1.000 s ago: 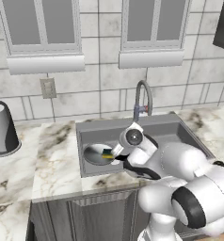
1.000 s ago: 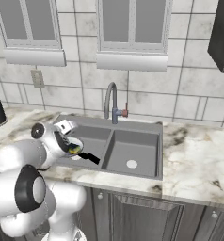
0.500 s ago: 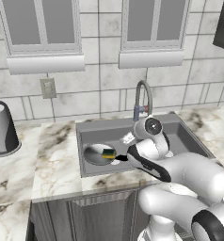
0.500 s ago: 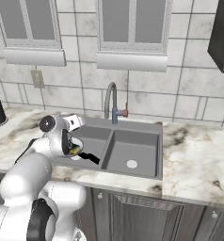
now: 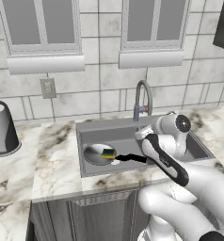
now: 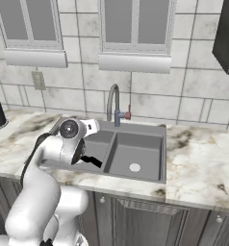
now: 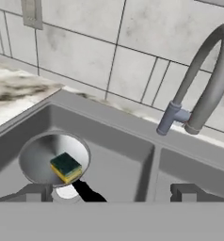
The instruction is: Pick the pan and sponge and place them into the sink. Then turn on the water.
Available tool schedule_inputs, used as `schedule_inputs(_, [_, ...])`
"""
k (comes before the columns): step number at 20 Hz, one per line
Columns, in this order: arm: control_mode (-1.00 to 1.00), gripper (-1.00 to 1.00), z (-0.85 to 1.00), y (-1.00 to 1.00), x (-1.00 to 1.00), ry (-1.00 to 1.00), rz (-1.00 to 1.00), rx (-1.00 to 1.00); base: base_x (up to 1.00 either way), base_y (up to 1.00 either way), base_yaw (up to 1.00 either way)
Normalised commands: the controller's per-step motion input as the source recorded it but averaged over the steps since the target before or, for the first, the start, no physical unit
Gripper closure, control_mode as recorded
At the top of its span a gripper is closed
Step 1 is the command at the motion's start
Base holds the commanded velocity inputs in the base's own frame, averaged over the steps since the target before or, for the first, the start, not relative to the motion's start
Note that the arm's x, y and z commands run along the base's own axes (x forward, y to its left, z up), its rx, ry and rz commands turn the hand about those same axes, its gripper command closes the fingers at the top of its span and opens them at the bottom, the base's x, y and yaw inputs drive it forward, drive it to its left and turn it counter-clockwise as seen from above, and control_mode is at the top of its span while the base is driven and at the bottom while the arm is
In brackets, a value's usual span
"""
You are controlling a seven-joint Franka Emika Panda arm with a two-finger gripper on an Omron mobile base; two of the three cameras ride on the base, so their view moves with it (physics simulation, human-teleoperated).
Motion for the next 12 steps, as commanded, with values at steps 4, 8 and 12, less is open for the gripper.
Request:
schedule_inputs(4, [-1.00, -1.00, 0.02, -0.34, -0.43, -0.15, 0.00, 0.07, 0.00, 0.00, 0.00])
schedule_inputs(8, [-1.00, -1.00, 0.00, -0.25, -0.43, -0.19, 0.00, 0.00, 0.00, 0.00, 0.00])
schedule_inputs(12, [-1.00, -1.00, 0.00, -0.25, -0.30, -0.16, 0.00, 0.00, 0.00, 0.00, 0.00])
